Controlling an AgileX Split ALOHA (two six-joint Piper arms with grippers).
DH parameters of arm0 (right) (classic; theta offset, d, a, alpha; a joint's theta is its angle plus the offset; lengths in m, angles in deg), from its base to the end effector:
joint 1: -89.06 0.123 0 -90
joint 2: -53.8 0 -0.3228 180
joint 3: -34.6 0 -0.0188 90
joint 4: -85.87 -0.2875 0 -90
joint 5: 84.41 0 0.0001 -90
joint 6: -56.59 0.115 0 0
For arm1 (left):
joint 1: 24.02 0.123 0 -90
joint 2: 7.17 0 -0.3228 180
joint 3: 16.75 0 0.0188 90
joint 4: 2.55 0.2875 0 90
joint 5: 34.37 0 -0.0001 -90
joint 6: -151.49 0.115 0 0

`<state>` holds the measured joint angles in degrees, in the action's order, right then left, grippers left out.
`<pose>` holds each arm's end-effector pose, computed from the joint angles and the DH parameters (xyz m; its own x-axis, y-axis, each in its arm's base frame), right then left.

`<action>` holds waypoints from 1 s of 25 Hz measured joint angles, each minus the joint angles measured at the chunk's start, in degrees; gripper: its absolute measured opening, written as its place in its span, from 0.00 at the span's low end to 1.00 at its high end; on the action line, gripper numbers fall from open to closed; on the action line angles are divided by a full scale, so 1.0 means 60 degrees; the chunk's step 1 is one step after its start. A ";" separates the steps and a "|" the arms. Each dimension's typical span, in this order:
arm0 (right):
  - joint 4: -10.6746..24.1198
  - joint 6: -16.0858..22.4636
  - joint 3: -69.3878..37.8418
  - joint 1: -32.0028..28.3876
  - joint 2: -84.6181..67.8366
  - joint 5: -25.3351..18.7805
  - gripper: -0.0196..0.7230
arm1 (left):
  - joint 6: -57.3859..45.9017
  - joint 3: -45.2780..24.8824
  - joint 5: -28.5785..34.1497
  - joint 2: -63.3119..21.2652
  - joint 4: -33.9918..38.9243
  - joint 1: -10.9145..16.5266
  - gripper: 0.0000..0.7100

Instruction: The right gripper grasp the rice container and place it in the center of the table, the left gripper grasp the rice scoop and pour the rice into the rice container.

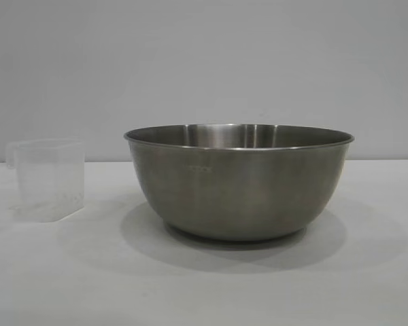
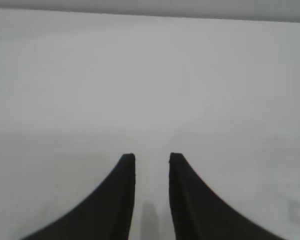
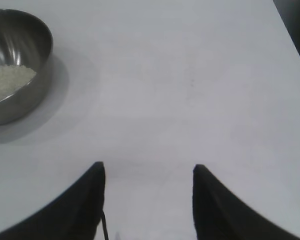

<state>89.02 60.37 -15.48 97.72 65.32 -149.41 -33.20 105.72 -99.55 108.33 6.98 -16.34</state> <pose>0.0205 -0.0027 0.2722 -0.5932 -0.0472 -0.8037 -0.0856 0.9963 0.0047 0.3001 0.0230 0.0957 -0.3089 -0.0531 -0.9496 0.0058 0.9983 -0.0577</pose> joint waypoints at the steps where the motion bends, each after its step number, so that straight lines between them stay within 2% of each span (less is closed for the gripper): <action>1: 0.0000 0.0000 0.0000 0.0000 0.0000 0.0000 0.52 | 0.0026 -0.0016 0.0000 -0.0263 0.0013 0.0000 0.19; 4: 0.0000 0.0000 0.0000 0.0000 0.0000 0.0000 0.52 | 0.0631 -0.0036 0.0159 -0.1294 0.0241 0.0000 0.19; 8: 0.0000 0.0000 0.0000 0.0000 0.0000 0.0000 0.52 | 0.0834 -0.0050 0.1890 -0.3017 0.0336 0.0000 0.19; 15: 0.0000 0.0000 0.0000 0.0000 0.0000 0.0000 0.52 | 0.0881 -0.0020 0.5840 -0.6052 0.0375 0.0000 0.19; 18: 0.0000 0.0000 0.0000 0.0000 0.0000 0.0000 0.52 | 0.0881 0.0376 0.8250 -0.7427 0.0375 0.0000 0.19; 25: 0.0000 0.0000 0.0000 0.0000 0.0000 0.0000 0.52 | 0.0881 0.1369 1.2493 -1.0328 0.0190 0.0016 0.19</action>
<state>89.02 60.37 -15.48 97.72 65.32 -149.41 -27.92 113.93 -24.59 46.37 8.12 -16.24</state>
